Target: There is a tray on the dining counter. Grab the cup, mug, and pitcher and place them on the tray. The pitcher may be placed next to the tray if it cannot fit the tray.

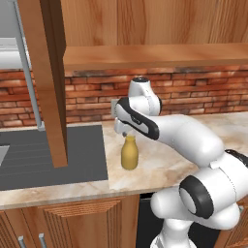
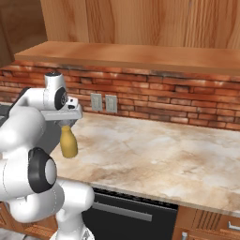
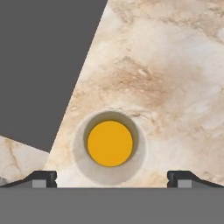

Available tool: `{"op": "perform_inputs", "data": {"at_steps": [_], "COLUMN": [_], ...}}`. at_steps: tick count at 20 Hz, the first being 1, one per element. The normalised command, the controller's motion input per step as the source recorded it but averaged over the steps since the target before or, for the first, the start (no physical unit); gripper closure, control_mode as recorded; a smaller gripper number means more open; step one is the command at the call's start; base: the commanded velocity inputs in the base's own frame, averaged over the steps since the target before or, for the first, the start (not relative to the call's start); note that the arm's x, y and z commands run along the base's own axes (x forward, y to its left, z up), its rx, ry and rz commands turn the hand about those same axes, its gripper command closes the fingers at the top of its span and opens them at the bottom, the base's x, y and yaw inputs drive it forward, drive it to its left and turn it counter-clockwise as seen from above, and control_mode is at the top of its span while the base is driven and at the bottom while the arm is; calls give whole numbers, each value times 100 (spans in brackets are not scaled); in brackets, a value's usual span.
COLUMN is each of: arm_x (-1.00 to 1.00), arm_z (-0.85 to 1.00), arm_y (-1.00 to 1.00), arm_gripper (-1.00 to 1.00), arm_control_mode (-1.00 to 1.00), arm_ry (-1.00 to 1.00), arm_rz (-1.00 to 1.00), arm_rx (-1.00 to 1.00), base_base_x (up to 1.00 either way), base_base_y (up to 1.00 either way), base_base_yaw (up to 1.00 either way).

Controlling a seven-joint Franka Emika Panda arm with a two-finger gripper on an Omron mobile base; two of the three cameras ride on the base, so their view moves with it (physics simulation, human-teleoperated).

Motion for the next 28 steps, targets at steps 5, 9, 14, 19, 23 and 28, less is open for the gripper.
{"op": "perform_inputs", "data": {"at_steps": [5, 9, 14, 19, 23, 28], "arm_x": [6, 4, 2, 6, 5, 3], "arm_z": [0, 0, 0, 0, -1, -1], "arm_y": [0, 0, 2, 6, 5, 0], "arm_gripper": [-100, -100, -100, -100, -100, -100], "arm_control_mode": [-100, -100, -100, -100, -100, -100], "arm_ry": [0, 0, 0, 0, 0, 0], "arm_rz": [0, 0, 0, 0, 0, 0], "arm_rx": [0, 0, 0, 0, 0, 0], "base_base_x": [0, 0, 0, 0, 0, 0], "base_base_y": [0, 0, 0, 0, 0, 0], "base_base_yaw": [0, 0, 0, 0, 0, 0]}}
